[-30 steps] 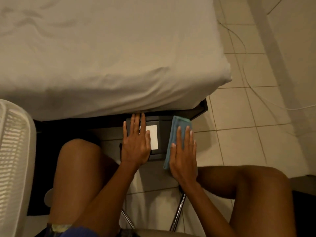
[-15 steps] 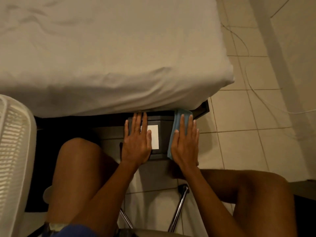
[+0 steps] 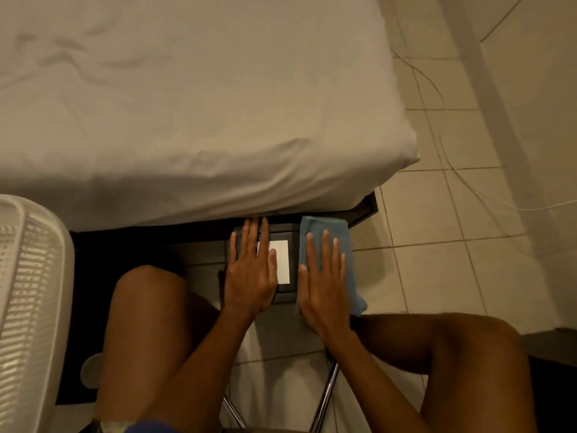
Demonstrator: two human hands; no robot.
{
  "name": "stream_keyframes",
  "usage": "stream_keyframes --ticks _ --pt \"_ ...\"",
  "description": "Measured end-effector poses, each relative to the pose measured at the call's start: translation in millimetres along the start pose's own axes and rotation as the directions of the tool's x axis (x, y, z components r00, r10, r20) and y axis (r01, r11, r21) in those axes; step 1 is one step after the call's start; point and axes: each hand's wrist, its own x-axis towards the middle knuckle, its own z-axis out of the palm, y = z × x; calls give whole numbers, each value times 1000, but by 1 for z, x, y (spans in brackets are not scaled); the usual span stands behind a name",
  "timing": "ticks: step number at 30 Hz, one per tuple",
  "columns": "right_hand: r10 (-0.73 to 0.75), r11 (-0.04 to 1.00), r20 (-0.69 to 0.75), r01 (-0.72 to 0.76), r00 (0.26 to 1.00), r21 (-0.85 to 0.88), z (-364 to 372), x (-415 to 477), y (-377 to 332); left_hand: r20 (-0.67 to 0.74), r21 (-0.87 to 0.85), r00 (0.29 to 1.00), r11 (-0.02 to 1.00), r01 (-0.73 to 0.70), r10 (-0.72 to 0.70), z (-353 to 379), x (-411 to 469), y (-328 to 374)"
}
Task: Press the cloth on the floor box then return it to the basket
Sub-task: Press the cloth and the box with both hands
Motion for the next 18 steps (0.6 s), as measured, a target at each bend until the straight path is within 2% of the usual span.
stream_keyframes --ticks 2,3,7,11,13,16,18 --pt "-72 997 47 71 996 13 -4 -5 15 -3 -13 1000 1000 0 0 0 1 2" --pt "-58 998 37 57 998 19 -5 6 20 -9 -18 1000 1000 1 -1 0 1 3" --pt "129 991 -65 -131 990 -25 -3 42 1 -11 -15 1000 1000 3 -4 2 3 1" --pt "-54 998 67 53 996 18 -4 -5 -1 -8 -27 1000 1000 -1 0 1 1 0" --pt "-81 997 78 80 994 22 -8 -1 13 -16 -37 1000 999 0 -1 1 2 1" --pt "75 997 -3 -76 997 -6 -6 32 7 -19 -32 1000 999 11 -12 4 2 1" --pt "100 995 -31 -101 994 -23 -4 33 -7 -22 -20 1000 1000 11 -11 4 1 1"
